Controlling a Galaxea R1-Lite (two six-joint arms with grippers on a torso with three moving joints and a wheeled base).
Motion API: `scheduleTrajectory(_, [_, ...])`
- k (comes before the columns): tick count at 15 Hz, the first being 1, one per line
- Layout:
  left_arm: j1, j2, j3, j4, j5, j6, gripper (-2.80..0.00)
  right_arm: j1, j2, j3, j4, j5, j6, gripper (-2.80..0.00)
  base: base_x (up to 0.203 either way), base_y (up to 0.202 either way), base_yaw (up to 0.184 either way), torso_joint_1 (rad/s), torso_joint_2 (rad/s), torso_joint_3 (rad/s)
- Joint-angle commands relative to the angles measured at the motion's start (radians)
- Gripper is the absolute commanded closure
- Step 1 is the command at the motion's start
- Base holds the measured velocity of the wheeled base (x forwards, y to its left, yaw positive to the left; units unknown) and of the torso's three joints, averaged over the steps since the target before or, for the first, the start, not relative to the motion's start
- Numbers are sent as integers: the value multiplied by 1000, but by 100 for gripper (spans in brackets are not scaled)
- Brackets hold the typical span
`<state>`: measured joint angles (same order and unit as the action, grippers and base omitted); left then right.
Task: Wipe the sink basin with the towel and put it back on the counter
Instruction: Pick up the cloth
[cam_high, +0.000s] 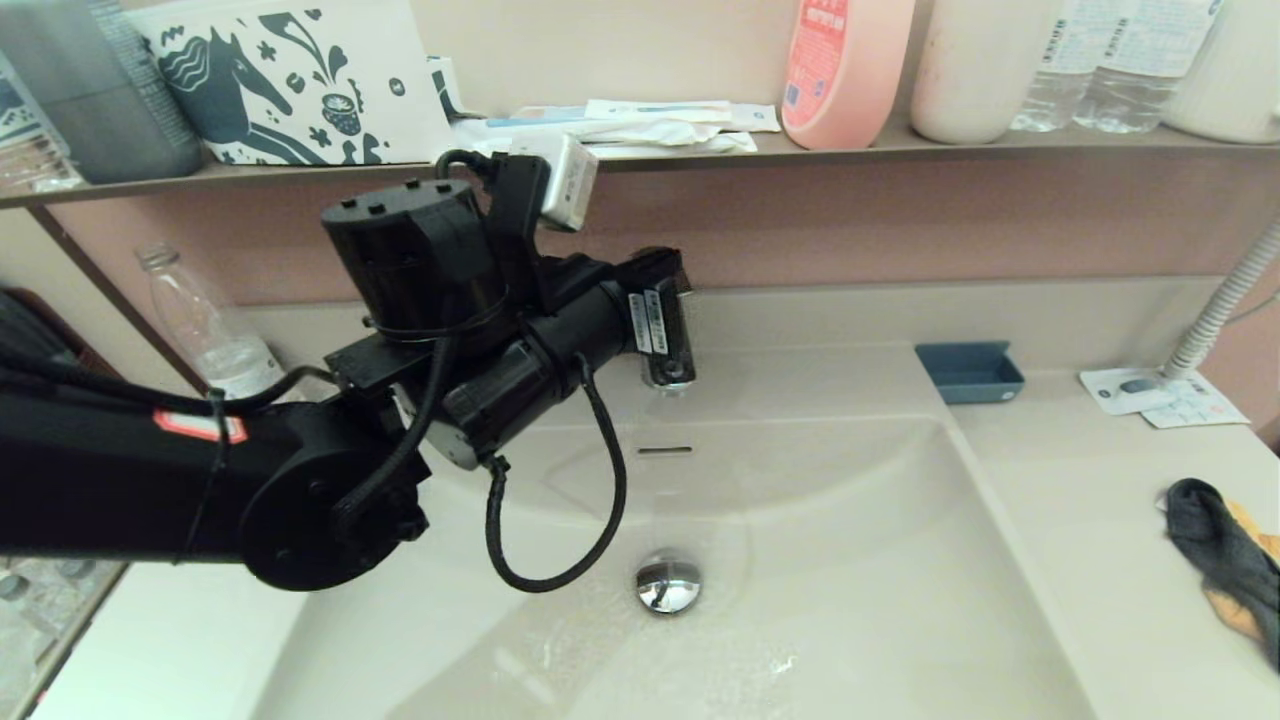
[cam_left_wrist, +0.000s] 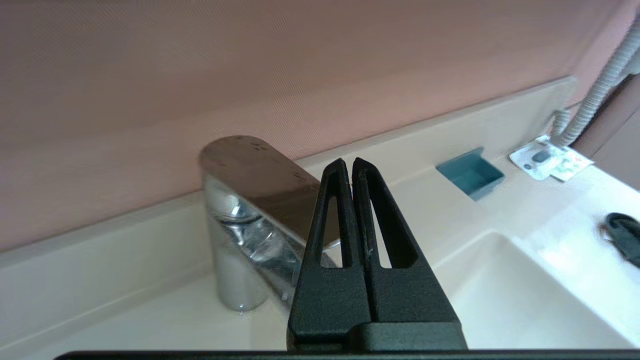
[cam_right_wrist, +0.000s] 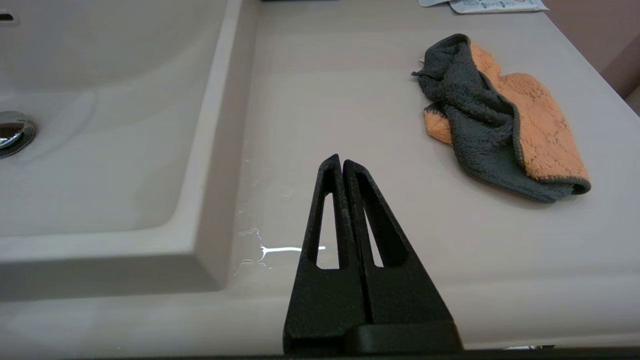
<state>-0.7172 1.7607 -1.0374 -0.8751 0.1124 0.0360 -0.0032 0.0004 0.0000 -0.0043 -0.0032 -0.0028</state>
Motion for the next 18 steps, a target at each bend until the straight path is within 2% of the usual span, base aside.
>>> scheduleTrajectory(1, [-1,-77,71,-6,3,1,0,0,0,0,0,0,0,0,0,0,0,0,0,0])
scheduleTrajectory(6, [4,-299,355,-10,44,-5,0,0,0,0,0,0,0,0,0,0,0,0,0,0])
scheduleTrajectory(8, [46,-414,426,-10,56,-5,0,0,0,0,0,0,0,0,0,0,0,0,0,0])
scheduleTrajectory(10, [155,-551,489,-7,59,-5,0,0,0,0,0,0,0,0,0,0,0,0,0,0])
scheduleTrajectory(16, [621,-856,640,-8,61,-17,0,0,0,0,0,0,0,0,0,0,0,0,0,0])
scheduleTrajectory(18, [672,-999,738,-4,63,-26,0,0,0,0,0,0,0,0,0,0,0,0,0,0])
